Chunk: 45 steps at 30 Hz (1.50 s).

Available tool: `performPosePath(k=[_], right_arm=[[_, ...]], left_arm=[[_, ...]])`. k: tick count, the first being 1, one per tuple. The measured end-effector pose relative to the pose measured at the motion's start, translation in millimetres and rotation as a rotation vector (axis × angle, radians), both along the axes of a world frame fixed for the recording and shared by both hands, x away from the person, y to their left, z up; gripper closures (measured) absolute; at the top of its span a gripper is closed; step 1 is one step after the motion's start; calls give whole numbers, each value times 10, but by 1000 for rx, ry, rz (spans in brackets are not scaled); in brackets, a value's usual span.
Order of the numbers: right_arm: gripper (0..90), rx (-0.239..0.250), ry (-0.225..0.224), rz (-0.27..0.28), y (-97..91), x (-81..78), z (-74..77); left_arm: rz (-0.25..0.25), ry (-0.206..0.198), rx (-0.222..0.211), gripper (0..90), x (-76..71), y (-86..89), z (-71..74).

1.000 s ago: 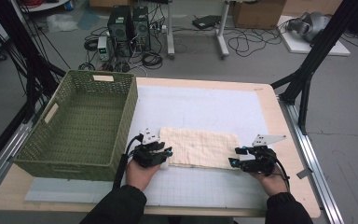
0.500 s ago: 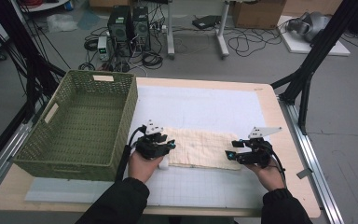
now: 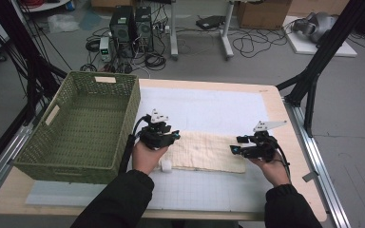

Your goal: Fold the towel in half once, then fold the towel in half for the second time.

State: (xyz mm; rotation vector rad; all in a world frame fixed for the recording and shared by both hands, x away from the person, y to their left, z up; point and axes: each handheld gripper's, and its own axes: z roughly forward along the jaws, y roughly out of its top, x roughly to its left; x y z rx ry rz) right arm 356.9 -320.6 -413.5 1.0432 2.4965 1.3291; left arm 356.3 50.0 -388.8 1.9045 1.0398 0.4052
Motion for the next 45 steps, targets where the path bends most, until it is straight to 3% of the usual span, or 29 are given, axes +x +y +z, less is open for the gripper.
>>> performPosePath(k=[3, 4, 6, 10, 23, 32, 36, 37, 40, 45], right_arm=[[410, -9, 2, -7, -19, 89, 40], [410, -12, 8, -8, -21, 110, 62], [415, -18, -3, -8, -24, 154, 112], [419, -48, -3, -21, -42, 240, 168], [466, -84, 83, -87, -190, 437, -58], [575, -140, 144, -33, -114, 501, -211], [603, -154, 140, -32, -107, 487, -204], [625, -164, 133, -22, -102, 485, -202], [705, -166, 136, -23, -94, 483, -203], [815, -156, 152, -7, -70, 485, -210]], left_arm=[[7, -3, 6, 602, 58, -8, 30], [13, 1, -11, 604, 75, -11, 30], [9, 5, 4, 604, 107, -13, 31], [38, 26, 8, 607, 184, 14, -38], [106, 112, 70, 572, 363, 31, -292], [147, 163, 119, 597, 453, 45, -439], [153, 163, 92, 673, 431, 46, -517], [164, 147, 95, 686, 417, 43, -526], [153, 153, 76, 768, 413, 57, -526], [144, 141, 93, 843, 394, 33, -516]])
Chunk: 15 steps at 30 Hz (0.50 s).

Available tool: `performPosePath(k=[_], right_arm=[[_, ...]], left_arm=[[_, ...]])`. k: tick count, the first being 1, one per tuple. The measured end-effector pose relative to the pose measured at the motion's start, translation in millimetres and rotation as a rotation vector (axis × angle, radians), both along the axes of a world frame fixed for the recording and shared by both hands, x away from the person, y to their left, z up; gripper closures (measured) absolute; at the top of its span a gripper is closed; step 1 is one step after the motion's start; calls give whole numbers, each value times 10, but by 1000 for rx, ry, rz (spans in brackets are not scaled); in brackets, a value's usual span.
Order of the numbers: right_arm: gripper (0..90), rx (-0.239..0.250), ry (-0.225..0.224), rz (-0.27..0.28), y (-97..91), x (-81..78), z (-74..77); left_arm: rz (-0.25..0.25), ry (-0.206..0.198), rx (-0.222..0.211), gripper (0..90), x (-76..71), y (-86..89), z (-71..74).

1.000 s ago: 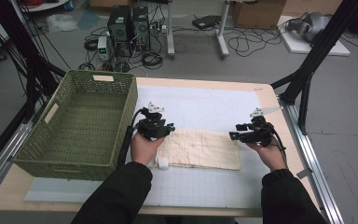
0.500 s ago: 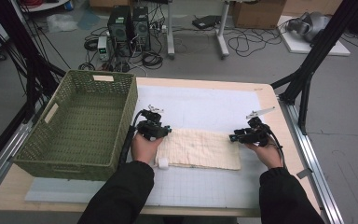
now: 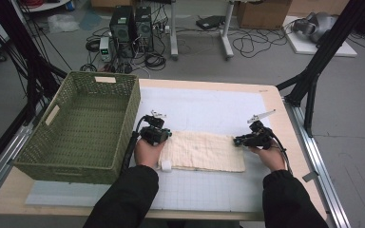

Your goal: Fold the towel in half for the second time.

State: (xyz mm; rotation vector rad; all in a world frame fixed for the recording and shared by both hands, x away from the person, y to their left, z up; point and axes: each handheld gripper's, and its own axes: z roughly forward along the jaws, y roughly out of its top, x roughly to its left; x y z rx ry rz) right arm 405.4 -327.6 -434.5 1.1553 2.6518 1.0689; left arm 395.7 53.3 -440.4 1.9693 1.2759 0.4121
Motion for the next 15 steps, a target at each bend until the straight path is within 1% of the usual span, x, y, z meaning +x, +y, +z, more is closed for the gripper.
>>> performPosePath(k=[3, 4, 5, 8, 10, 11, 13, 15], right_arm=[[831, 12, 5, -2, -16, -6, 11], [832, 17, 5, -6, -24, -9, 19], [833, 19, -5, -14, -32, -13, 30], [836, 65, -47, -34, -76, -16, 91], [836, 75, -79, -49, -100, -29, 146], [836, 88, -93, -53, -120, -35, 170], [837, 118, -101, -66, -154, -54, 203], [836, 129, -94, -65, -170, -74, 215]], left_arm=[[2, -8, -7, 853, -8, 22, 18], [7, -13, -20, 854, -12, 28, 26], [6, -20, -27, 856, -17, 41, 44], [30, -65, -78, 860, -35, 58, 119], [48, -93, -122, 862, -48, 84, 174], [55, -110, -132, 862, -54, 97, 198], [56, -129, -142, 867, -61, 126, 231], [45, -135, -145, 867, -79, 133, 247]])
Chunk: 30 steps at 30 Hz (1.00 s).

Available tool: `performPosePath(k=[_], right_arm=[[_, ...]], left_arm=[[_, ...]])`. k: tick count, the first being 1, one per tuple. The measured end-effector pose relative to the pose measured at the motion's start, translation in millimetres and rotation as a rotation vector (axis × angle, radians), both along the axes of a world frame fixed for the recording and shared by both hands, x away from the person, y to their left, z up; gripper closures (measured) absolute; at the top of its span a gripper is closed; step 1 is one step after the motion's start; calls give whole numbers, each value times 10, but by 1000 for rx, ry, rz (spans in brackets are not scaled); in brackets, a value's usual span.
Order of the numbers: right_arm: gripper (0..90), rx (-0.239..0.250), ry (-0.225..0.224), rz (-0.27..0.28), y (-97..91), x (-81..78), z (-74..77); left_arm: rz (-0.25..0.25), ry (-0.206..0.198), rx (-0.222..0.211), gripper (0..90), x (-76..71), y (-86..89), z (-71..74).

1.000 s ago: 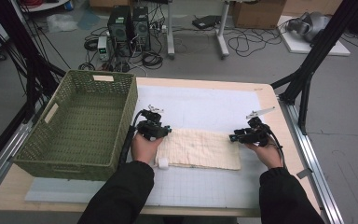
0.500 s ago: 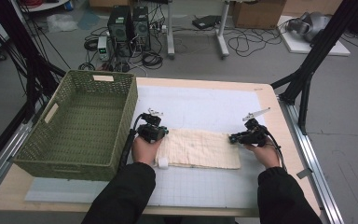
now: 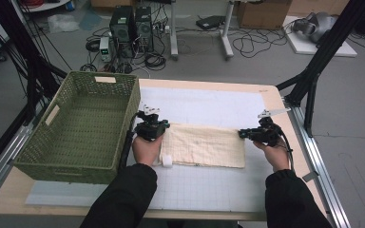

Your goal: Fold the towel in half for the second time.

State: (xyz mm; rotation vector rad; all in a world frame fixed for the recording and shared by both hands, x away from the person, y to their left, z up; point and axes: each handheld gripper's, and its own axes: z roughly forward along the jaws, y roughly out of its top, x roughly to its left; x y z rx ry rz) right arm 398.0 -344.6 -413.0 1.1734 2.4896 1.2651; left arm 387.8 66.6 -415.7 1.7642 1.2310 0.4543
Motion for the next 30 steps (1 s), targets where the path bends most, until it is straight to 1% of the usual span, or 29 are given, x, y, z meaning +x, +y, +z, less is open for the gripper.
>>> performPosePath(k=[2, 4, 6, 7, 8, 9, 10, 12, 14, 15, 17, 18, 19, 20, 22, 24, 25, 27, 29, 30], right_arm=[[836, -7, -4, 10, 2, -28, 6], [836, -7, -5, 19, 0, -66, 23], [836, 1, -33, 24, -13, -123, 36], [836, 7, -39, 25, -19, -157, 32], [836, 8, -36, 31, -29, -184, 19], [836, 10, -28, 32, -39, -215, 4], [836, 13, -28, 33, -52, -245, -8], [837, 20, -31, 40, -67, -312, -23], [837, 21, -32, 49, -69, -381, -25], [836, 16, -29, 55, -65, -414, -22], [834, 19, -42, 66, -63, -481, -17], [831, 23, -48, 72, -62, -511, -18], [830, 25, -49, 78, -58, -542, -20], [827, 25, -48, 86, -52, -574, -27], [815, 17, -38, 96, -48, -627, -63], [798, 16, -25, 99, -58, -670, -110], [786, 14, -16, 101, -67, -682, -134], [748, 18, -12, 103, -84, -698, -169], [705, 19, -6, 101, -99, -714, -171], [682, 24, -11, 99, -114, -722, -164]], left_arm=[[-21, -18, 6, 867, -49, -6, 3], [-37, -24, 16, 867, -103, 1, 9], [-44, -39, -2, 867, -170, 12, 18], [-48, -45, -4, 867, -203, 10, 19], [-55, -45, -3, 867, -236, 9, 15], [-62, -46, -14, 867, -271, 9, 6], [-60, -52, -14, 867, -307, 10, -2], [-73, -53, -8, 867, -374, 17, -15], [-81, -62, -7, 866, -449, 20, -32], [-91, -56, -3, 866, -483, 28, -44], [-104, -61, 19, 866, -554, 34, -69], [-103, -59, 15, 865, -589, 37, -88], [-113, -47, 19, 863, -617, 43, -104], [-118, -43, 23, 859, -648, 45, -125], [-113, -26, 11, 819, -711, 70, -177], [-126, -4, 31, 808, -748, 90, -233], [-132, 7, 31, 791, -762, 100, -252], [-144, 14, 42, 785, -784, 110, -262], [-150, 13, 48, 781, -795, 113, -255], [-152, 12, 50, 798, -797, 115, -252]])
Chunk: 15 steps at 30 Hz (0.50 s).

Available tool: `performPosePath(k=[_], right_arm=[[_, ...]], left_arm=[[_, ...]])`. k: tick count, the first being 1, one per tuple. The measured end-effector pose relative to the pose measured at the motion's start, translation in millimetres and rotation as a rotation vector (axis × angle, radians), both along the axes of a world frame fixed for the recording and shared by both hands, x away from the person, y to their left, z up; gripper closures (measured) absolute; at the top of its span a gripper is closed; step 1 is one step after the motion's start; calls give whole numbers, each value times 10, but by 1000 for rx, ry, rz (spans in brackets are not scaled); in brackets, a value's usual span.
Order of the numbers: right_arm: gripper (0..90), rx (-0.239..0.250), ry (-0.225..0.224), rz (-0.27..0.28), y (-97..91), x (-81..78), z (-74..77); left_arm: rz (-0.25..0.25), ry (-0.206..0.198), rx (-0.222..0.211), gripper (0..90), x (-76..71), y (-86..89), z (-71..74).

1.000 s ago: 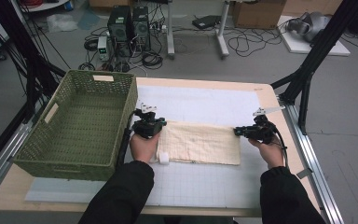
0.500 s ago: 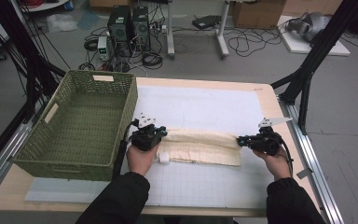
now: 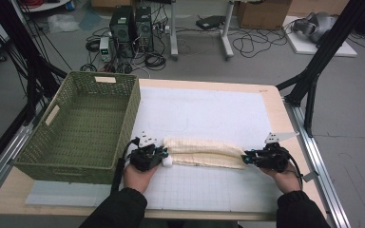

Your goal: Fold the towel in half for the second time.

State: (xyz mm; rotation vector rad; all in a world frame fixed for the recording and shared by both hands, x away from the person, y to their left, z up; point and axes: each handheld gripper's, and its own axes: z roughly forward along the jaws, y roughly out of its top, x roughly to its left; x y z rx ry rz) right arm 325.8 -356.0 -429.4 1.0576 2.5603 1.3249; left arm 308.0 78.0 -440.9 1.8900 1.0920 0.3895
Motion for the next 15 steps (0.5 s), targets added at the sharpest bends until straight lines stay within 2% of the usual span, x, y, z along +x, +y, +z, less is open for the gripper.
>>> performPosePath(k=[2, 6, 10, 15], right_arm=[[602, 26, -3, -20, -34, -4, 26], [559, 39, -31, -44, -49, 47, 131], [532, 24, -44, -52, 10, 196, 240], [507, 34, -54, -72, 60, 387, 337]], left_arm=[[-5, -3, 8, 847, -1, 1, 0], [-14, -13, 34, 871, 13, -2, -6], [-24, -17, 39, 874, 22, -5, -3], [-34, -16, 52, 873, 23, -8, -11]])
